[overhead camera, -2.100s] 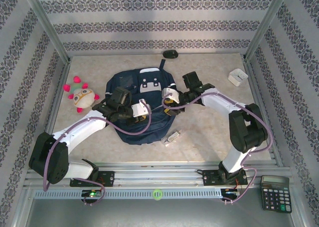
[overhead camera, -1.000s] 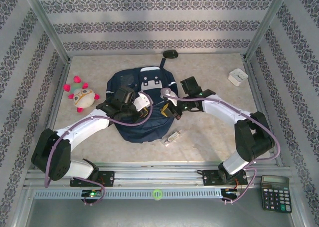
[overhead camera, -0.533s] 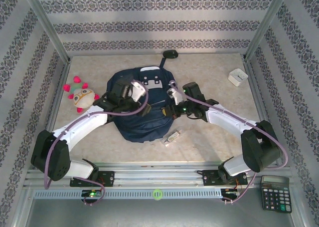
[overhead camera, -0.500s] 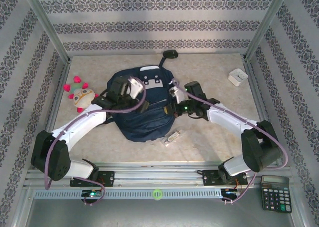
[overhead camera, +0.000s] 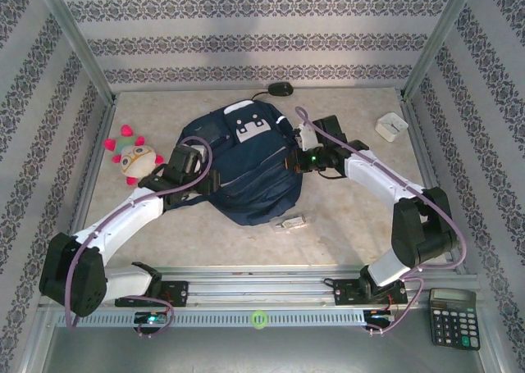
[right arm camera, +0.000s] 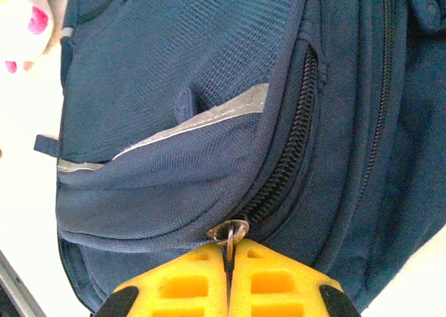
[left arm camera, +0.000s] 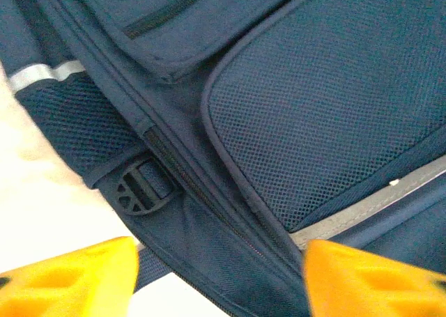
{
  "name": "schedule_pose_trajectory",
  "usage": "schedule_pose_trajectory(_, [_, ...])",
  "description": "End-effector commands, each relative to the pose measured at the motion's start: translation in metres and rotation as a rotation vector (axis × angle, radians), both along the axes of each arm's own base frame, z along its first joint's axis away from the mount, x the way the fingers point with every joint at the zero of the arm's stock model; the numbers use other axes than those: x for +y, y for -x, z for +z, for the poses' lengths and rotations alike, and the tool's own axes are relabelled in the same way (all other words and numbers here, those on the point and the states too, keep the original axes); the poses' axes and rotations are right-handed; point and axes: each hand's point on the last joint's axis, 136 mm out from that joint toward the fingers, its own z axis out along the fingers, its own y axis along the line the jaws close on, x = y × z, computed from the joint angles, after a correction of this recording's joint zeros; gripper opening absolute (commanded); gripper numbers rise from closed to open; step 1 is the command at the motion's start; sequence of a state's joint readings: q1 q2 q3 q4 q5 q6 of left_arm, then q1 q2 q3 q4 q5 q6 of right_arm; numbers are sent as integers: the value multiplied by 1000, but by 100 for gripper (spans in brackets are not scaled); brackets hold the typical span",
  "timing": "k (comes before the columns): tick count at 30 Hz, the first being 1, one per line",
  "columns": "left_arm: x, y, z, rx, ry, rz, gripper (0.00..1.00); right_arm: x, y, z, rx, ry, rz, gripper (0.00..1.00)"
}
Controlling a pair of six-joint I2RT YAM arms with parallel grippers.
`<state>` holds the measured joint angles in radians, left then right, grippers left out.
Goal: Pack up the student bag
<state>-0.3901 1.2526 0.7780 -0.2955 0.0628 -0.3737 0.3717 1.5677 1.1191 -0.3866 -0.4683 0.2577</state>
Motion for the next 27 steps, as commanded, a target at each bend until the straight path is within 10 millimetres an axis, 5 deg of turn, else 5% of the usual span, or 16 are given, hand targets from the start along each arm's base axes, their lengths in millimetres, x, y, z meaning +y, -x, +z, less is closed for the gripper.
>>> schedule_pose_trajectory(1, [-39, 2, -29, 44, 280, 7, 31, 11, 4, 6, -41, 54, 38, 0])
schedule_pose_trajectory(13, [-91, -33, 10, -147, 517, 23, 21, 60, 46, -1, -36, 83, 63, 0])
schedule_pose_trajectory(18, [-118, -42, 24, -189, 578, -33, 21, 101, 65, 1, -26, 7, 88, 0])
schedule_pose_trajectory(27, [-122, -45, 34, -228, 554, -42, 25, 151, 74, -8, 58, -122, 56, 0])
